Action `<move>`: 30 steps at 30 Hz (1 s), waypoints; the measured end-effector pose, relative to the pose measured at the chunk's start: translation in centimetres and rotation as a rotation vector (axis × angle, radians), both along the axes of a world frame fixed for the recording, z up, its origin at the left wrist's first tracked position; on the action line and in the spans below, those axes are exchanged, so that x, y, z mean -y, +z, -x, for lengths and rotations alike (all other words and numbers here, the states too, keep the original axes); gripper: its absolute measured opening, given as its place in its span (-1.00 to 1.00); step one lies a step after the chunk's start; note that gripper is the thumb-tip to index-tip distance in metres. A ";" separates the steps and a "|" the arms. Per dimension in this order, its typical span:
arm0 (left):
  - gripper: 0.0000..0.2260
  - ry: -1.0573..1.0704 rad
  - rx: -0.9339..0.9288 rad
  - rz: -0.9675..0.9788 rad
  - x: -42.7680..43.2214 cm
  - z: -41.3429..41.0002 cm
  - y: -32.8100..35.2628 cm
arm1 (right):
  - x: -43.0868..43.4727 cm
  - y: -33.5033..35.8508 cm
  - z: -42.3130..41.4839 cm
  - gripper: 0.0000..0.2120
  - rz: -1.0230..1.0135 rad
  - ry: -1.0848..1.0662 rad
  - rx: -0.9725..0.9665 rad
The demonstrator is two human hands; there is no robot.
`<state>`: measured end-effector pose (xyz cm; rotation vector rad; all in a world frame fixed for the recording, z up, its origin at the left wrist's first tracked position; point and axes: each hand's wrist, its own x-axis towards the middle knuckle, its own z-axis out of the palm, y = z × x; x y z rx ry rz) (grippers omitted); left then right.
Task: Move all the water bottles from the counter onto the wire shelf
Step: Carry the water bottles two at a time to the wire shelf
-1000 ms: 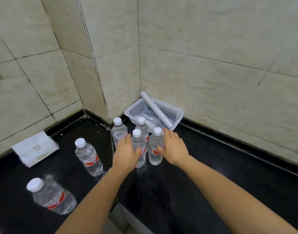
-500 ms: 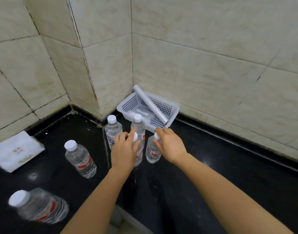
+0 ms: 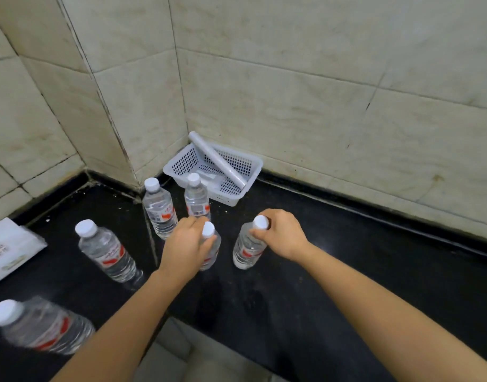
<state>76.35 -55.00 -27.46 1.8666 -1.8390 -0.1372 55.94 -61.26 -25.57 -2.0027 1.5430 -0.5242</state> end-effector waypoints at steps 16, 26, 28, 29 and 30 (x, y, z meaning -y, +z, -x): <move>-0.91 -0.333 -0.193 0.037 -10.3 29.4 6.1 | -16.1 5.9 30.0 -0.86 0.041 -0.218 0.050; -0.90 -0.533 -0.239 0.117 -14.3 50.1 10.9 | -25.9 11.7 50.1 -0.81 0.157 -0.445 0.044; -0.93 -0.603 -0.261 0.130 -14.6 53.9 12.0 | -27.3 13.0 53.6 -0.76 0.170 -0.498 0.060; -0.94 -0.637 -0.271 0.137 -14.8 55.8 12.6 | -28.0 13.6 55.3 -0.74 0.183 -0.524 0.069; -0.95 -0.668 -0.282 0.140 -15.1 57.7 13.2 | -28.6 14.2 57.0 -0.74 0.199 -0.551 0.071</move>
